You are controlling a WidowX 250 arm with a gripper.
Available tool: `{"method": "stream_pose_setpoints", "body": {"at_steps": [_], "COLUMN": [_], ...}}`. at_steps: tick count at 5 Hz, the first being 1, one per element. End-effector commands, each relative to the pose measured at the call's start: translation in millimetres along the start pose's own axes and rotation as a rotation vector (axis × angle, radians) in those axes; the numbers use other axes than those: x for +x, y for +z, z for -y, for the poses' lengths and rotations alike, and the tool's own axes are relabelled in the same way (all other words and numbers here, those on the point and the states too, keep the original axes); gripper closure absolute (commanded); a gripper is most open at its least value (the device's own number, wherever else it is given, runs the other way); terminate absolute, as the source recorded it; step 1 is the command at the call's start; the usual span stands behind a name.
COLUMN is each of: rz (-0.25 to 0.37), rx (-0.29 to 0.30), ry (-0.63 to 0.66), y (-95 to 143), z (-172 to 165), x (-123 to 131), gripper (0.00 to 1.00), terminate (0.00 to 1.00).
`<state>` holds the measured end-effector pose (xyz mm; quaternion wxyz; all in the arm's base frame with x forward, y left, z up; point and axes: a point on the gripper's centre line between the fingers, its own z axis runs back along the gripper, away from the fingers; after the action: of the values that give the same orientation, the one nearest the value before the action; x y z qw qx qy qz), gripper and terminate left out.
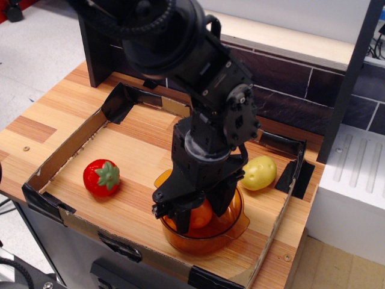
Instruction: Take carrot out of pot
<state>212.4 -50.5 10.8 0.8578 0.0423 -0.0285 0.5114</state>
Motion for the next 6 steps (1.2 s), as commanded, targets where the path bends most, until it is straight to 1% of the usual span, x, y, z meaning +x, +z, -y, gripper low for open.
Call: {"method": "stream_pose_setpoints", "body": {"at_steps": [1, 2, 3, 4, 5, 6], "rz": [0.008, -0.059, -0.065, -0.024, 0.009, 0.061], "rx": [-0.045, -0.074, -0.139, -0.142, -0.103, -0.079], "ry": [-0.012, 0.010, 0.053, 0.132, 0.174, 0.206], "y": [24, 54, 83, 81, 62, 39], "z": [6, 11, 17, 21, 18, 13], "x": [6, 17, 34, 58, 87, 115], "gripper": [1.00, 1.00, 1.00, 1.00, 1.00, 1.00], "terminate": [0.00, 0.00, 0.00, 0.00, 0.00, 0.00]}}
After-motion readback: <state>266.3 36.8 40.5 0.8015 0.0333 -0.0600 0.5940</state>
